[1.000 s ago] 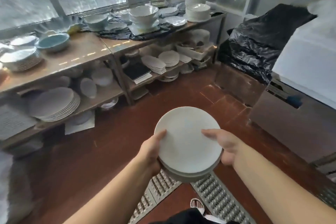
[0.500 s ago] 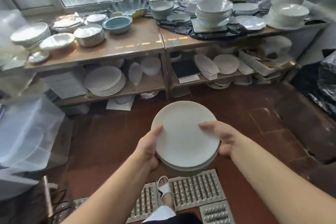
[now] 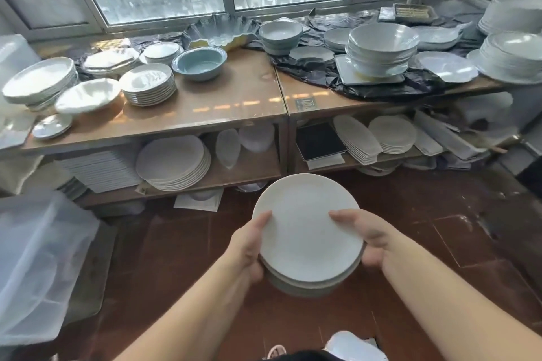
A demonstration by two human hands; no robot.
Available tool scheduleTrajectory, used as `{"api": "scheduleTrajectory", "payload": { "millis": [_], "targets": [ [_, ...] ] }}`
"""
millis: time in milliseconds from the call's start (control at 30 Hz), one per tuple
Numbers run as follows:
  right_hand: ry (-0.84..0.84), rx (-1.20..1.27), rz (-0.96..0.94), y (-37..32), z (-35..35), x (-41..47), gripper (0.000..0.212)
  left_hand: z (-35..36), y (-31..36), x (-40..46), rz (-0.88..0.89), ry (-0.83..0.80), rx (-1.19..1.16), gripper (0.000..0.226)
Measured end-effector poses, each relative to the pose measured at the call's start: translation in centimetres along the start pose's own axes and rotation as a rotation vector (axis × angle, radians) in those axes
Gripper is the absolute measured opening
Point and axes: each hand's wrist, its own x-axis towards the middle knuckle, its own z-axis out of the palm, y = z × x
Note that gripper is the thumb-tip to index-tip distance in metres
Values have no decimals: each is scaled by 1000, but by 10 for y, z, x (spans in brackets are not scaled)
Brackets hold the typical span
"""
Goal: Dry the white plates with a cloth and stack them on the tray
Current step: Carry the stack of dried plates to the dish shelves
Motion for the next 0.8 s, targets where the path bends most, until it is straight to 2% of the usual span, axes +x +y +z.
{"api": "scheduleTrajectory", "payload": {
  "millis": [233,500,633,800],
  "targets": [
    [-14,-16,19,-93,18,90,33,42,78,87,-4,10,-14,41],
    [-105,-149,22,-239,49,184,27,102,181,173,51,106,-82,44],
    [-171,-176,15,-295,75,220,27,114,228,206,77,129,-164,50],
    [-239,-193,52,-341,110,277,33,113,281,247,70,116,-254,42]
  ]
}}
